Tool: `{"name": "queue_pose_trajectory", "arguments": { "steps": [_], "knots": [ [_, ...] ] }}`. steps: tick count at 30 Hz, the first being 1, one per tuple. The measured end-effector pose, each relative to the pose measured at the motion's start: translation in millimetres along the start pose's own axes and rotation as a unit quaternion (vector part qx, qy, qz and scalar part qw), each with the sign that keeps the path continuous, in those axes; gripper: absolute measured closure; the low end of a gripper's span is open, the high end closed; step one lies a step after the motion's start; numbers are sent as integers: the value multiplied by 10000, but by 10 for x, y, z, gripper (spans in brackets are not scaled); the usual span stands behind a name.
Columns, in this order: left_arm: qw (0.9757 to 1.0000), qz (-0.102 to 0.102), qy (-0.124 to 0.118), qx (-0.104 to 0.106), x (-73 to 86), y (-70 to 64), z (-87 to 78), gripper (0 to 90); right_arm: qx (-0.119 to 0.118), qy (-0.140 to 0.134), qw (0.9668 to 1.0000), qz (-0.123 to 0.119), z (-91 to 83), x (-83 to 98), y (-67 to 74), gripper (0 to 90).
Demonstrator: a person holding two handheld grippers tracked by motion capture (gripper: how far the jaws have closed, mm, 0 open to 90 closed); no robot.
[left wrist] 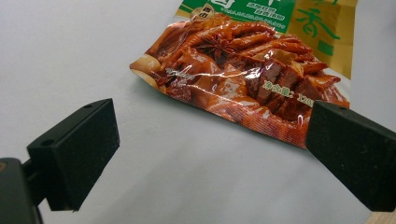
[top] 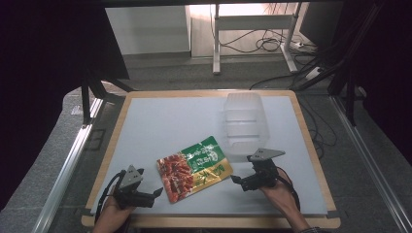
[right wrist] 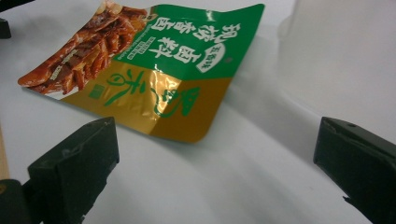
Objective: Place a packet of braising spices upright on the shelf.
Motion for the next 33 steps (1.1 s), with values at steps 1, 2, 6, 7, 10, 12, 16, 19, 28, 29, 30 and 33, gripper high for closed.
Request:
{"name": "queue_pose_trajectory", "arguments": {
  "steps": [1, 2, 6, 7, 10, 12, 16, 19, 28, 29, 30, 33],
  "knots": [
    [10000, -1, 1, 1, 0, 0, 0, 31, -14, 0, 10000, -4, 20, -3, 11, 2],
    [10000, -1, 1, 1, 0, 0, 0, 31, -35, 11, 10000, -28, 45, -10, 25, 2],
    [10000, -2, 2, 4, 0, 1, 0, 31, -76, 12, 10000, 50, 138, -35, 52, 2],
    [10000, -2, 2, 4, 0, 1, 0, 31, -76, 12, 10000, 50, 138, -35, 52, 2],
    [10000, 2, 3, 4, 0, 0, 1, 31, -103, 115, 9999, 72, 209, -27, 68, 11],
    [10000, 2, 3, 6, 0, -1, 1, 32, -112, 183, 9998, 34, 246, -26, 82, 20],
    [10000, 2, -1, 13, 0, -2, 2, 32, -104, 317, 9994, -12, 310, -31, 88, 42],
    [10000, 29, 16, 14, 2, -1, -1, 32, -93, 457, 9989, 31, 360, -20, 83, 85],
    [10000, 26, 19, 10, 3, -2, -1, 33, -96, 690, 9976, -18, 500, -55, 105, 354],
    [10000, 26, 19, 10, 3, -2, -1, 33, -93, 701, 9975, -82, 515, -60, 115, 369],
    [10000, 27, 18, 10, 3, -3, -1, 33, -93, 701, 9975, -82, 515, -60, 115, 369],
    [10000, 32, 21, 4, 3, -3, 0, 33, -129, 690, 9975, -127, 560, -89, 151, 396]
  ]
}}
Point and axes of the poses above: each handheld gripper's, and its own axes: z roughly forward along the jaws, x roughly out of its underside, y roughly to its left, the point moved 9 cm from there along z, roughly forward along the jaws, and after that the axes turned 5 degrees about -y, right-handed, at the moved point
